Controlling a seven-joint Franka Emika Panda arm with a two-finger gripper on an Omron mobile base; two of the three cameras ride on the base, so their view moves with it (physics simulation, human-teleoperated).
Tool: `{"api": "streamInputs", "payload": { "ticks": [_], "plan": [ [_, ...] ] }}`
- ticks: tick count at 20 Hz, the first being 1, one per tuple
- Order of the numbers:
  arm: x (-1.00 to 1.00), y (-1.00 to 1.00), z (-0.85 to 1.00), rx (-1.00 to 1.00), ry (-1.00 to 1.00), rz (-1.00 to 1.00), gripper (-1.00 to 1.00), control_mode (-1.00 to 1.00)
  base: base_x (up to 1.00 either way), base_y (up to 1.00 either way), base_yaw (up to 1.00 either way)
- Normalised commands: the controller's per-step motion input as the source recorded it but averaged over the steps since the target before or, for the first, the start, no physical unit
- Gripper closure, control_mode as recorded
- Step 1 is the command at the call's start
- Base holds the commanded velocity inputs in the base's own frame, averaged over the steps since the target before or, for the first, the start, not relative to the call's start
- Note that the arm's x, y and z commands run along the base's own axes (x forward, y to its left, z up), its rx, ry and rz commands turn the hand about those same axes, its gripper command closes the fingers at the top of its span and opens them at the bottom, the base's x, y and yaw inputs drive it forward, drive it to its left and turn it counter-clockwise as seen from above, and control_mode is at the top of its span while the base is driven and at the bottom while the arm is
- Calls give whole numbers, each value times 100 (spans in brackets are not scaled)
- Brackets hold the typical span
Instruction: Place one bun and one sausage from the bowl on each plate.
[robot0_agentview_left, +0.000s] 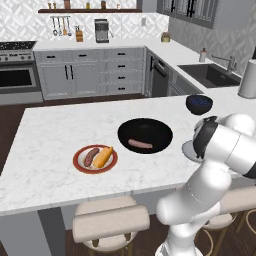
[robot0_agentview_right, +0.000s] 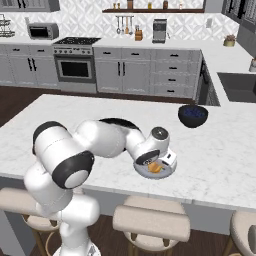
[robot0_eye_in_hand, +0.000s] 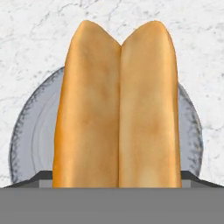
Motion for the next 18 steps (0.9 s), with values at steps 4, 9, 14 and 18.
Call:
{"api": "streamInputs", "payload": {
  "ticks": [4, 9, 14, 18],
  "plan": [
    [27, 0, -2, 0, 4, 6, -100, -100, 0, 0, 0],
    [23, -4, 1, 0, 11, 0, -100, -100, 0, 0, 0],
    [-47, -10, 80, 0, 0, 0, -100, -100, 0, 0, 0],
    [-34, 46, 100, 0, 0, 1, -100, -100, 0, 0, 0]
  ]
}}
